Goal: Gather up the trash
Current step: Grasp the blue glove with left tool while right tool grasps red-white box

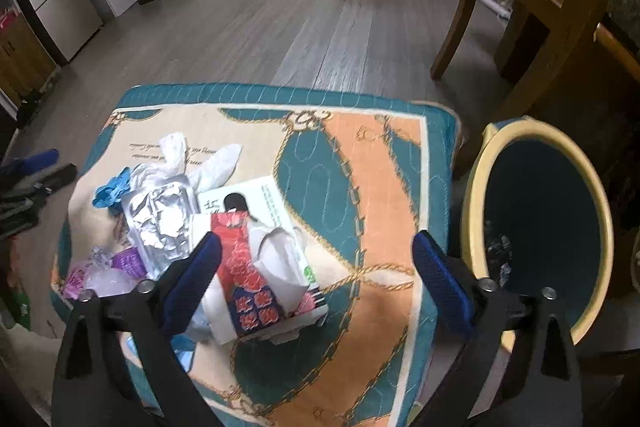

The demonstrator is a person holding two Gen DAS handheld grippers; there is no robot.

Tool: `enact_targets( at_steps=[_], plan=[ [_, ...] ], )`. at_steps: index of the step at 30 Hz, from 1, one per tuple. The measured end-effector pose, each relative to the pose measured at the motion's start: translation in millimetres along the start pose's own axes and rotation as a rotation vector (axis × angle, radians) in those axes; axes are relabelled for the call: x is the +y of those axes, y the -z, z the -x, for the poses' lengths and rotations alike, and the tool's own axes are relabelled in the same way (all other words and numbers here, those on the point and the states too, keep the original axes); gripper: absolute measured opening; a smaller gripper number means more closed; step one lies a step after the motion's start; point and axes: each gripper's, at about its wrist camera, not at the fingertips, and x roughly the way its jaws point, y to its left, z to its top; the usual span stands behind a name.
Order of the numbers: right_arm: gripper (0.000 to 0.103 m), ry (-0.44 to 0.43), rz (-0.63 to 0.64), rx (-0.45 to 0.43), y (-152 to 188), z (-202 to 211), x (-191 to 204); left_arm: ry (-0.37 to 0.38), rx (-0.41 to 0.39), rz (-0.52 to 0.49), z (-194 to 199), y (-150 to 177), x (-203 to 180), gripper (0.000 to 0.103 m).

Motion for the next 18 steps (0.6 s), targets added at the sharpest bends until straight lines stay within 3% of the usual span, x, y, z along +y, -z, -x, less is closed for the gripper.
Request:
enact_targets(
  at_steps=[2, 5, 7, 13, 16, 18],
  plan=[
    [0.081, -0.033, -0.002, 0.020, 0, -2, 2, 0.005, 0.039, -0.043, -10, 3, -9, 0.081],
    [0.069, -0.079, 0.039, 0.048, 0, -6, 10, -0.009, 0.088, -0.091, -23, 7, -19, 0.072],
    [0.063, -0.095, 0.078, 0.071, 0, -10, 16, -0.002, 0.116, -0.089, -31, 8, -21, 0.062],
    [0.044, -0.100, 0.129, 0.132, 5, -22, 21, -0.004, 0.189, -0.067, -51, 12, -21, 0.047],
    [0.018, -0.103, 0.128, 0.160, 6, -30, 17, -0.017, 0.217, -0.065, -59, 14, -20, 0.030],
    [0.015, -0.105, 0.124, 0.160, 5, -29, 16, -0.017, 0.213, -0.060, -58, 14, -18, 0.026]
  ],
)
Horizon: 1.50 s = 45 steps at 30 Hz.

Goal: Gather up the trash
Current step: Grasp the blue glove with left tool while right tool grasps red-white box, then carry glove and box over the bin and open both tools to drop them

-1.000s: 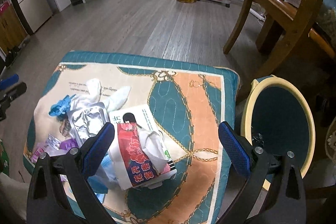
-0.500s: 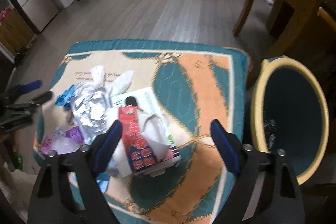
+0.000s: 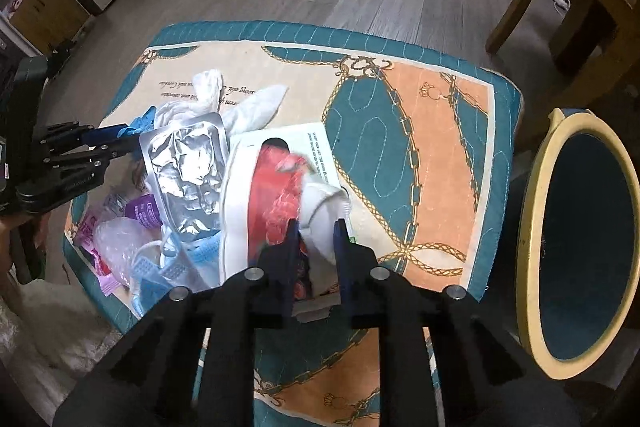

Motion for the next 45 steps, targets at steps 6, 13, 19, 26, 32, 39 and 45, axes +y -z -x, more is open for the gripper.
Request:
enact_targets(
  at_steps=[6, 13, 19, 26, 32, 39, 45],
  plan=[
    [0.008, 0.010, 0.010, -0.047, -6, 12, 1, 0.002, -0.067, 0.016, 19, -6, 3, 0.021],
    [0.008, 0.004, -0.026, -0.145, -15, 44, -6, 0.022, -0.201, 0.045, 59, -17, 2, 0.020],
    [0.008, 0.008, -0.089, -0.232, -19, 81, -29, 0.080, -0.325, 0.027, 98, -34, -20, 0.020],
    [0.008, 0.097, -0.158, -0.341, -8, 134, -76, 0.168, -0.404, -0.065, 125, -50, -76, 0.020],
    [0.008, 0.169, -0.274, -0.422, 18, 183, -136, 0.248, -0.432, -0.142, 135, -60, -136, 0.020],
    [0.008, 0.213, -0.398, -0.407, 56, 183, -197, 0.319, -0.430, -0.253, 127, -73, -211, 0.020],
    [0.008, 0.246, -0.491, -0.332, 78, 160, -239, 0.355, -0.380, -0.349, 103, -76, -275, 0.020]
  ],
)
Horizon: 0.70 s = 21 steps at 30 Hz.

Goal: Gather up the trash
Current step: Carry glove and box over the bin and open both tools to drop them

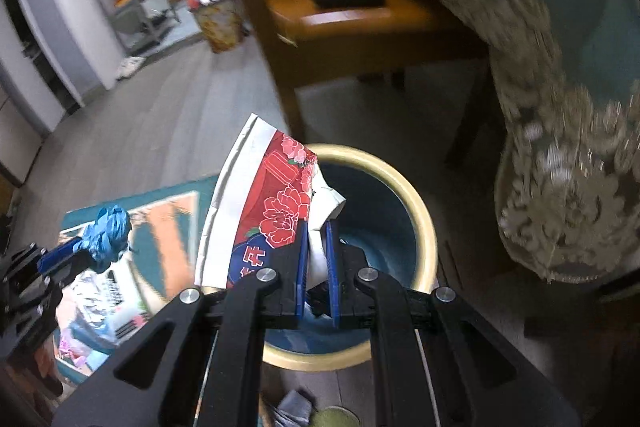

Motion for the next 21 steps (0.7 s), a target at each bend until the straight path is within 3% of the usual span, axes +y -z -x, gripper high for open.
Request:
enact_targets(
  at_steps=[11, 18, 21],
  plan=[
    [0.008, 0.036, -0.015, 0.110, 9, -37, -14, 0.055, 0.145, -0.047, -84, 14, -39, 0.020],
    [0.008, 0.053, -0.030, 0.123, 9, -46, -13, 0.062, 0.135, -0.046, -95, 14, -41, 0.020],
    [0.010, 0.052, -0.036, 0.108, 8, -46, -15, 0.067, 0.126, -0.034, -93, 13, -39, 0.028]
  ],
)
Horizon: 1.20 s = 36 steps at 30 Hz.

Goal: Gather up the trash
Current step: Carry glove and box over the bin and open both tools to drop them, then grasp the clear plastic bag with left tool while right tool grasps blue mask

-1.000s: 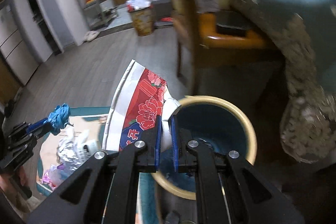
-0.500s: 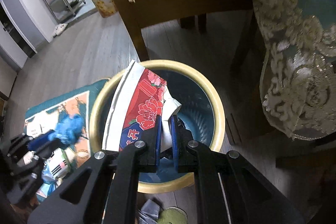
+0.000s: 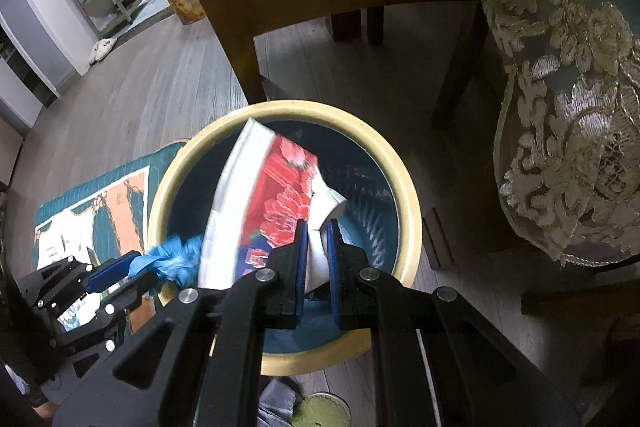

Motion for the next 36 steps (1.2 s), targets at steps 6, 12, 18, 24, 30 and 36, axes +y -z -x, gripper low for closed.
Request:
enact_targets(
  at_steps=[6, 12, 18, 24, 30, 36],
  plan=[
    [0.025, 0.005, 0.007, -0.007, -5, 1, 3, 0.000, -0.023, 0.019, 12, -3, 4, 0.037],
    [0.046, -0.019, 0.038, -0.045, -9, 17, 23, -0.011, -0.057, 0.026, 40, 0, 12, 0.041],
    [0.090, -0.070, 0.029, -0.124, -13, 45, 46, -0.049, -0.105, 0.037, 81, 10, 25, 0.074],
    [0.097, -0.088, 0.094, -0.158, -7, 65, 79, -0.116, -0.143, 0.059, 132, 30, 43, 0.080],
    [0.097, -0.109, 0.160, -0.174, 2, 73, 118, -0.181, -0.194, 0.110, 187, 54, 72, 0.080],
    [0.097, -0.141, 0.255, -0.151, 20, 70, 169, -0.271, -0.222, 0.188, 233, 88, 108, 0.080]
  ],
)
